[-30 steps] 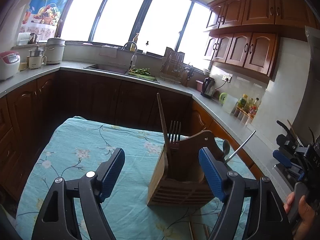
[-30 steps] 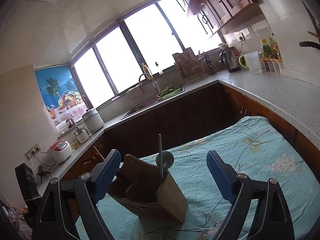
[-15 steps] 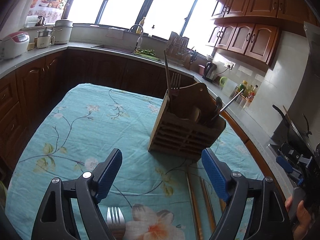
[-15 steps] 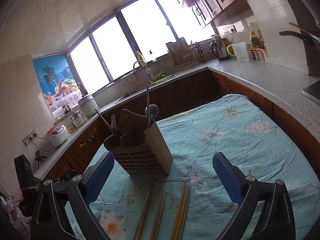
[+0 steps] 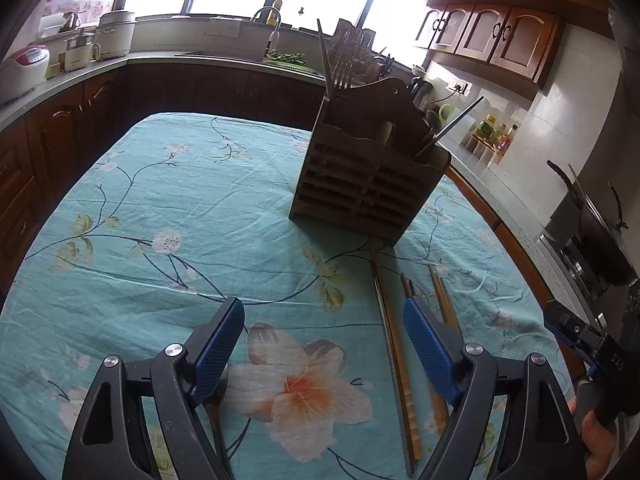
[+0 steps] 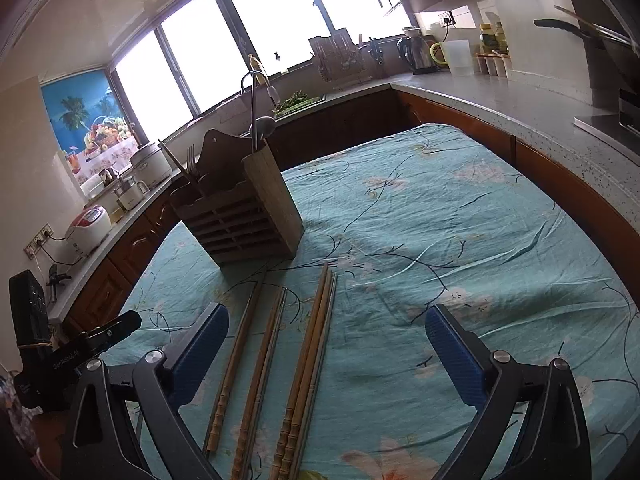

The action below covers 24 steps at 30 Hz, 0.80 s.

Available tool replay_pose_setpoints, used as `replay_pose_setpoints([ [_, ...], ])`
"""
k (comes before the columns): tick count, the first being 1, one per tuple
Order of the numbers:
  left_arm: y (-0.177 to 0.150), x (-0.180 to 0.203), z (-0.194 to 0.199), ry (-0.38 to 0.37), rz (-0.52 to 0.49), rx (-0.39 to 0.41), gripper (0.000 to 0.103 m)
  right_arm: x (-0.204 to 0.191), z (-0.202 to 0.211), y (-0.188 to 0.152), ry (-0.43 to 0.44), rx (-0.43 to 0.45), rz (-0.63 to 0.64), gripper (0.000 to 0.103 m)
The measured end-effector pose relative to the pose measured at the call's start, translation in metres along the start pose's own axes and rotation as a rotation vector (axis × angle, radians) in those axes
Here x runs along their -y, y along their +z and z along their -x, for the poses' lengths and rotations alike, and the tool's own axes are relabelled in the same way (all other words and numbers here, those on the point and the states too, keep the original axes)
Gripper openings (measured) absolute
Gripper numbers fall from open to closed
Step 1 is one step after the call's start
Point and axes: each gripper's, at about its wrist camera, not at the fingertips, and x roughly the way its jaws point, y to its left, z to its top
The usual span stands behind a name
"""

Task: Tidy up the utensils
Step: 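Move the left tool back to the remaining chopsticks on the table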

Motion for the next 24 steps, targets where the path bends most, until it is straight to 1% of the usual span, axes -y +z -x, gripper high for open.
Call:
replay_pose_setpoints([
  [5, 0.005, 0.008, -0.008, 0.012, -0.035, -0.026, 0.081, -0.002, -0.015, 0.0, -0.003, -0.047, 0.021, 0.098],
  [6, 0.006, 0.01, -0.01, 0.012, -0.041, -0.029, 0.081, -0.003, -0.018, 0.0, -0.005, -0.052, 0.028, 0.092],
  [7, 0.008, 0.011, -0.011, 0.01, -0.046, -0.033, 0.08, -0.004, -0.021, 0.0, -0.007, -0.059, 0.033, 0.083],
  [8, 0.009, 0.012, -0.015, 0.01, -0.049, -0.037, 0.08, -0.005, -0.025, 0.001, -0.007, -0.07, 0.036, 0.078],
  [10, 0.013, 0.014, -0.021, 0.011, -0.055, -0.047, 0.08, -0.005, -0.034, 0.003, -0.003, -0.093, 0.037, 0.058],
  [12, 0.018, 0.016, -0.026, 0.008, -0.06, -0.056, 0.078, -0.006, -0.042, 0.005, 0.005, -0.112, 0.039, 0.048],
  [13, 0.022, 0.018, -0.029, 0.004, -0.063, -0.06, 0.076, -0.007, -0.046, 0.007, 0.012, -0.12, 0.039, 0.044],
  [14, 0.026, 0.02, -0.035, -0.001, -0.067, -0.065, 0.074, -0.008, -0.05, 0.009, 0.019, -0.127, 0.04, 0.041],
  [16, 0.032, 0.023, -0.044, -0.011, -0.074, -0.075, 0.068, -0.011, -0.058, 0.013, 0.025, -0.141, 0.049, 0.033],
  [18, 0.038, 0.026, -0.055, -0.026, -0.08, -0.085, 0.06, -0.012, -0.067, 0.016, 0.038, -0.158, 0.047, 0.028],
  [19, 0.041, 0.028, -0.061, -0.029, -0.085, -0.092, 0.059, -0.012, -0.072, 0.018, 0.041, -0.166, 0.048, 0.025],
  [21, 0.046, 0.033, -0.073, -0.031, -0.103, -0.108, 0.054, -0.014, -0.08, 0.02, 0.048, -0.181, 0.051, 0.021],
  [24, 0.052, 0.042, -0.092, -0.033, -0.128, -0.139, 0.049, -0.015, -0.093, 0.022, 0.056, -0.207, 0.06, 0.018],
])
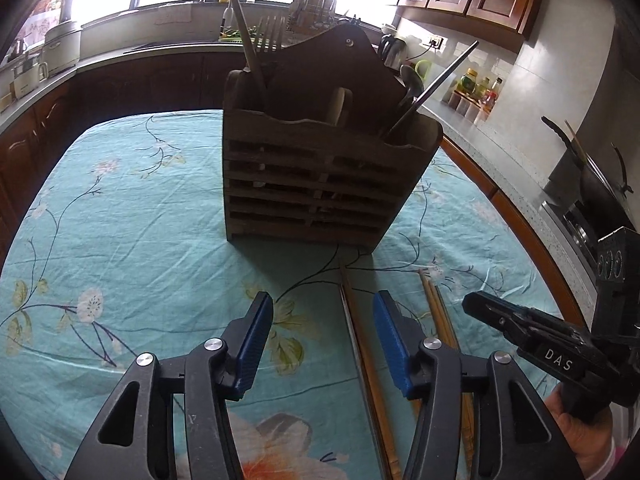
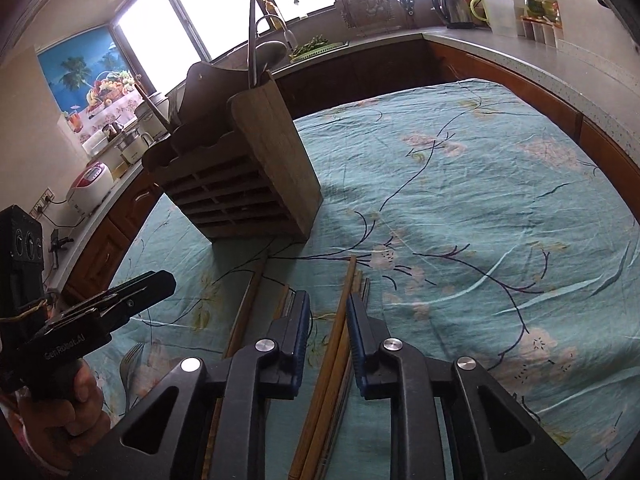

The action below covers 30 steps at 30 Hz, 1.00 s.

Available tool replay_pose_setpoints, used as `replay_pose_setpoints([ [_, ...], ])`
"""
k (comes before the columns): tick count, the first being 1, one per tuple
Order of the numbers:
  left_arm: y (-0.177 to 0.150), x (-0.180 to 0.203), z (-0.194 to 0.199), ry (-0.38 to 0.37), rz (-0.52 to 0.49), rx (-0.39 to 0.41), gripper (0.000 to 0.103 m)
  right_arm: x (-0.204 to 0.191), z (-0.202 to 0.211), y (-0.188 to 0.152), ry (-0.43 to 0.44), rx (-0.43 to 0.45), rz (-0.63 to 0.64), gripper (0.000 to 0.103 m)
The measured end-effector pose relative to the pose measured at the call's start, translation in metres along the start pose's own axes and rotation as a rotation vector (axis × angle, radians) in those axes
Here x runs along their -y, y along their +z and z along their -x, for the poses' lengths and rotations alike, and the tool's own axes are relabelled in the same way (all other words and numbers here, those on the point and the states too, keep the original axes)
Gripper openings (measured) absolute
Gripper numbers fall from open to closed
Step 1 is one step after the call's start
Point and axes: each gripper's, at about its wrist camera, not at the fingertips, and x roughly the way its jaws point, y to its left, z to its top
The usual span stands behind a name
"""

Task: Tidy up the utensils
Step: 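Move the left tool back to the remaining chopsticks on the table, then grasp a wooden chopstick with the left tool while the right tool grasps another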

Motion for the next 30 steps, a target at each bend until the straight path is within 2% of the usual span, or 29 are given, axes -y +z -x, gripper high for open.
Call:
replay_pose_setpoints([
  [6, 0.013, 0.014, -0.038, -0.007, -0.045, -0.055, 0.037, 0.001, -0.023, -0.003, -0.009, -0.068, 0.021, 0.01],
  [14, 0.03, 0.027, -0.088, 0.037, -0.114, -0.122, 0.036, 0.003, -0.031, -0.002, -0.044, -0.087, 0.045, 0.009],
  [17, 0.031, 0.03, -0.109, 0.05, -0.136, -0.166, 0.03, 0.009, -0.032, -0.001, -0.062, -0.088, 0.054, 0.005],
  [19, 0.032, 0.033, -0.112, 0.063, -0.162, -0.153, 0.028, 0.012, -0.03, -0.002, -0.052, -0.095, 0.063, 0.005],
  [21, 0.031, 0.036, -0.113, 0.067, -0.184, -0.151, 0.019, 0.01, -0.028, -0.003, -0.059, -0.098, 0.076, 0.005],
  [24, 0.026, 0.039, -0.113, 0.053, -0.204, -0.162, 0.013, 0.006, -0.031, 0.0, -0.076, -0.104, 0.09, 0.006],
  [30, 0.033, 0.045, -0.123, 0.07, -0.212, -0.194, 0.013, -0.001, -0.039, 0.005, -0.102, -0.12, 0.137, 0.008],
])
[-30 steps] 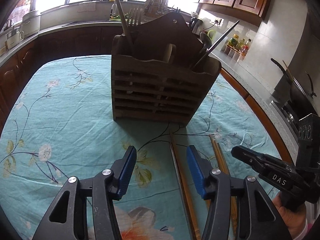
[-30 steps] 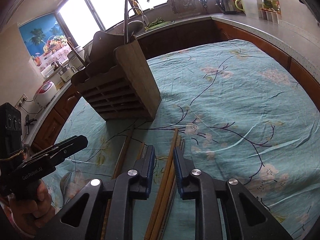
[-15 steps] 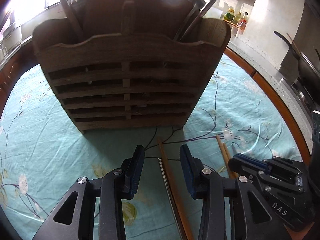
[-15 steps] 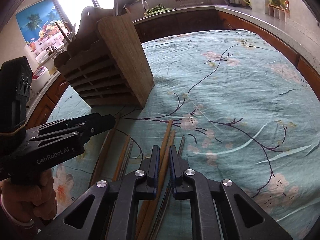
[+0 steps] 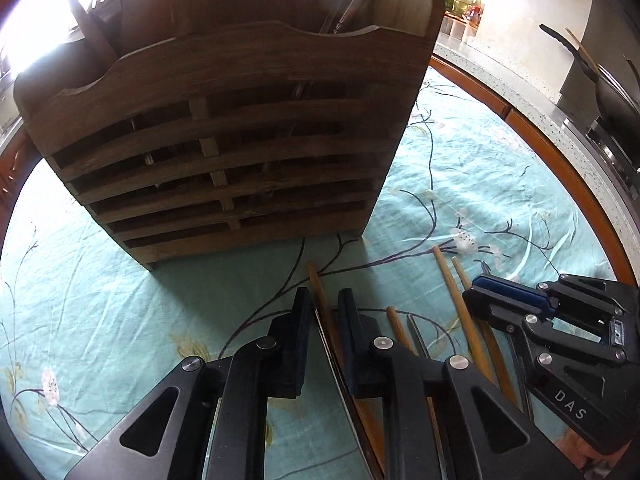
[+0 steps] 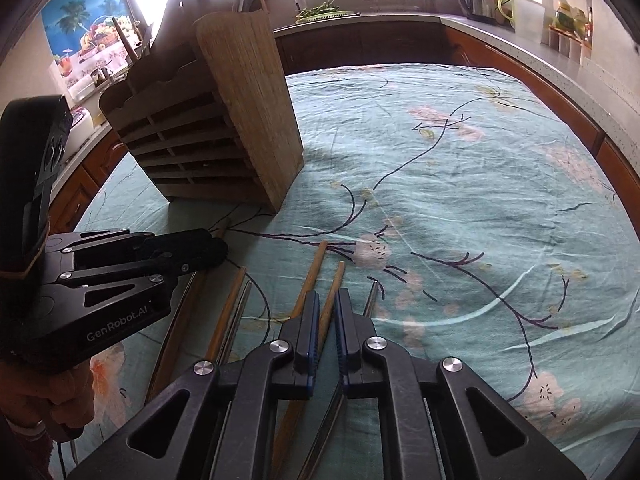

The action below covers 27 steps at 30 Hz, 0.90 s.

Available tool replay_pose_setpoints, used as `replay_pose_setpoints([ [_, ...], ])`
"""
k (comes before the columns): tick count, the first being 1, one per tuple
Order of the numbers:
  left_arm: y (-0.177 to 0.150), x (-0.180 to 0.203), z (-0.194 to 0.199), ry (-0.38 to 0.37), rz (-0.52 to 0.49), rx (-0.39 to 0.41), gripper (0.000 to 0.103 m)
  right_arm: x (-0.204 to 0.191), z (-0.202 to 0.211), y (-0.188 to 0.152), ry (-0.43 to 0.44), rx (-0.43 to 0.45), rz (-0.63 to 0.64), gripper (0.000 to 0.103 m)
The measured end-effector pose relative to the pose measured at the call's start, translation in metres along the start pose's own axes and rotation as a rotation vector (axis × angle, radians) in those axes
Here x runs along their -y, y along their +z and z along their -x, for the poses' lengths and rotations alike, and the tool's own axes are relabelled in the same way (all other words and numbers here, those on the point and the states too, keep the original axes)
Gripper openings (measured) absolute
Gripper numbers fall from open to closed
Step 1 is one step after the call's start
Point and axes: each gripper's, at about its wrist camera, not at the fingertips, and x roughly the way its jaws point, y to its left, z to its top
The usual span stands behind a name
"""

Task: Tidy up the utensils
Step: 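Grasp a wooden chopstick with the left tool while the right tool grasps another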

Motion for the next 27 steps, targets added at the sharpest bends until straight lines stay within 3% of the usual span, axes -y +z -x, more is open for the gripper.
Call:
replay_pose_setpoints([
  [6, 0.002, 0.011, -0.006, 0.015, -0.036, 0.009, 0.006, -0.002, -0.001, 0.0, -0.01, 0.009, 0.014, 0.007],
  [10, -0.007, 0.007, 0.012, -0.01, -0.015, 0.056, 0.004, 0.005, 0.016, -0.004, 0.048, 0.049, -0.05, 0.006],
  [17, -0.025, -0.006, 0.079, -0.108, 0.06, 0.199, 0.003, 0.005, 0.064, -0.006, 0.134, 0.146, -0.112, 0.005],
  [27, -0.074, -0.049, 0.189, -0.158, 0.127, 0.386, 0.003, -0.012, 0.123, 0.004, 0.169, 0.287, -0.1, 0.005],
])
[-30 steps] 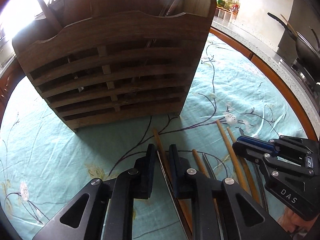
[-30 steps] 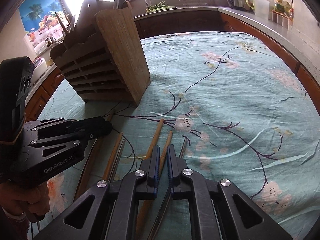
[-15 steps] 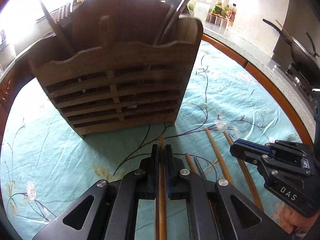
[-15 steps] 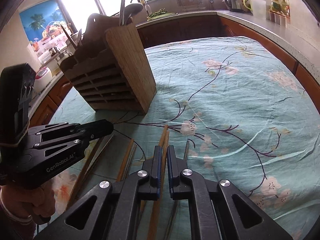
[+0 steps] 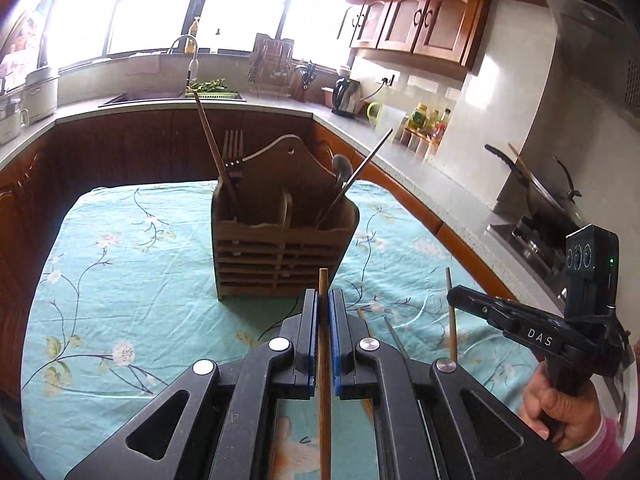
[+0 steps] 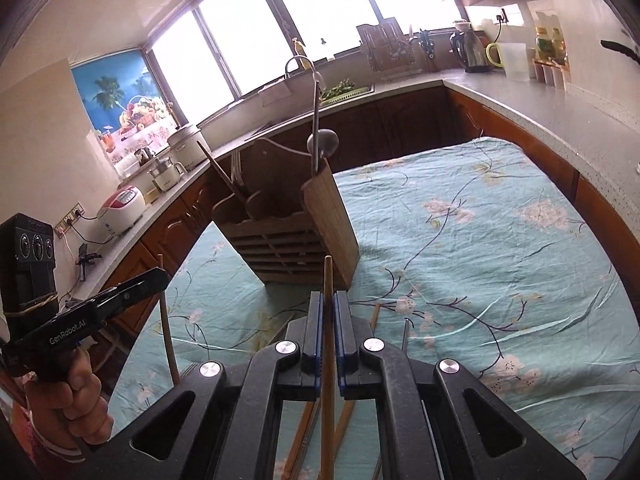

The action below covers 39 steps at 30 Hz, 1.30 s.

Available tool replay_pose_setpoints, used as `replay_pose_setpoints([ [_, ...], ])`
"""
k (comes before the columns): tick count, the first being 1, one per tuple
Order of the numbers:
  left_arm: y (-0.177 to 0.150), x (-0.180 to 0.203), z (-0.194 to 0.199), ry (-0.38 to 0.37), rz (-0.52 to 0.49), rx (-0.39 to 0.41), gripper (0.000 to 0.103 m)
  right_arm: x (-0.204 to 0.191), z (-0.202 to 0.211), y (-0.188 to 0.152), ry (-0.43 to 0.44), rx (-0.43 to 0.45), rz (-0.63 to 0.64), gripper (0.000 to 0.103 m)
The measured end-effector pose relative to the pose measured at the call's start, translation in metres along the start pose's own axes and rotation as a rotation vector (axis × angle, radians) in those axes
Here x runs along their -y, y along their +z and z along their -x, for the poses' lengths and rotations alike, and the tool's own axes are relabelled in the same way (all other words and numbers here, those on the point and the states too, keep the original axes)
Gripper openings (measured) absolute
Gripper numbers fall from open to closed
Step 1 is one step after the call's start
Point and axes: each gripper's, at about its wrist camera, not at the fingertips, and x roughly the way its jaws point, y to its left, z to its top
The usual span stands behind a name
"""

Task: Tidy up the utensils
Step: 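Grasp a wooden chopstick with the left tool while the right tool grasps another, then lift both held chopsticks and carry them over the wooden caddy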

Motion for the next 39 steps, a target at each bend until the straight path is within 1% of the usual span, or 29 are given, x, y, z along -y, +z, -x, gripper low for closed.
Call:
replay_pose_setpoints([
  [5, -0.001, -0.012, 0.057, -0.009, 0.016, 0.065, 0.003, -0.012, 0.023, 0.012, 0.012, 0.058, 0.023, 0.005],
  [7, -0.001, -0.014, 0.073, -0.01, 0.018, 0.083, 0.003, -0.017, 0.031, 0.016, 0.014, 0.081, 0.028, 0.005],
  [10, -0.004, -0.017, 0.084, -0.016, 0.025, 0.104, 0.003, -0.024, 0.041, 0.021, 0.017, 0.112, 0.036, 0.005],
  [15, -0.005, -0.023, 0.092, -0.019, 0.038, 0.146, 0.003, -0.031, 0.055, 0.034, 0.011, 0.172, 0.055, 0.005],
  [25, 0.004, -0.034, 0.096, 0.002, 0.063, 0.209, 0.003, -0.039, 0.05, 0.049, 0.009, 0.198, 0.07, 0.005],
  [32, 0.019, -0.038, 0.098, 0.012, 0.071, 0.263, 0.003, -0.04, 0.048, 0.064, 0.005, 0.223, 0.075, 0.005],
  [39, 0.043, -0.04, 0.094, 0.028, 0.065, 0.33, 0.003, -0.045, 0.048, 0.09, -0.003, 0.284, 0.084, 0.005],
])
